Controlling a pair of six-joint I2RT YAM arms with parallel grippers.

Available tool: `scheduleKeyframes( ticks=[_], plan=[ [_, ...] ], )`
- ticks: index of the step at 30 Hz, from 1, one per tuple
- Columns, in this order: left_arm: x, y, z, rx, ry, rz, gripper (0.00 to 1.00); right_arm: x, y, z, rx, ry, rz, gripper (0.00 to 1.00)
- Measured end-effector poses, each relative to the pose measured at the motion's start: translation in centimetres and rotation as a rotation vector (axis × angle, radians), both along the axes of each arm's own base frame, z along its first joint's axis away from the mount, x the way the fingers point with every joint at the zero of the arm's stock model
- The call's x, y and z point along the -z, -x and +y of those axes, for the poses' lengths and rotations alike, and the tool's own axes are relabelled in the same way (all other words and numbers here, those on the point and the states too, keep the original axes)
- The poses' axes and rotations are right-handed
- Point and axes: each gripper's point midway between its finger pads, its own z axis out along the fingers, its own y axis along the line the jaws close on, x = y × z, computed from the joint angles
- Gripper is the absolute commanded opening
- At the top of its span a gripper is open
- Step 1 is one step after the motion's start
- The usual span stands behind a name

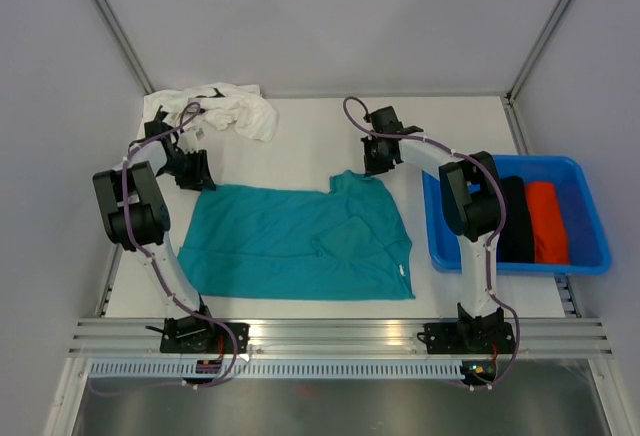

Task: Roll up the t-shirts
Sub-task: Fold the tshirt

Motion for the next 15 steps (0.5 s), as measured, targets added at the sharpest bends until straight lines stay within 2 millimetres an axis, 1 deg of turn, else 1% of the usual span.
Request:
scheduleKeyframes(
  ticks=[2,3,4,6,9,12,15],
  plan=[
    [0.1,0.0,0.0,-0.006,0.003,0.004,0.26,0.0,0.0,0.0,0.000,0.000,0.000,0.00],
    [0.1,0.0,0.0,-0.008,0.005,0.006,0.09,0.0,0.1,0.0,-0.001,0.000,0.001,0.00],
    [0.1,0.0,0.0,-0.014,0.008,0.007,0.03,0.0,0.1,0.0,-0.001,0.000,0.001,0.00],
    [0.1,-0.1,-0.2,-0.010,0.016,0.000,0.02,-0.1,0.3,-0.1,-0.001,0.001,0.003,0.00],
    [0.1,-0.3,-0.6,-0.002,0.037,-0.030,0.02,-0.5,1.3,-0.4,-0.003,-0.002,0.004,0.00],
    [-0.3,0.8,-1.4,0.010,0.060,-0.051,0.02,-1.4,3.2,-0.9,-0.007,-0.008,0.006,0.00],
    [-1.6,1.9,-1.9,0.040,0.064,-0.095,0.02,-3.2,5.2,-1.3,-0.010,-0.026,-0.024,0.00]
  ],
)
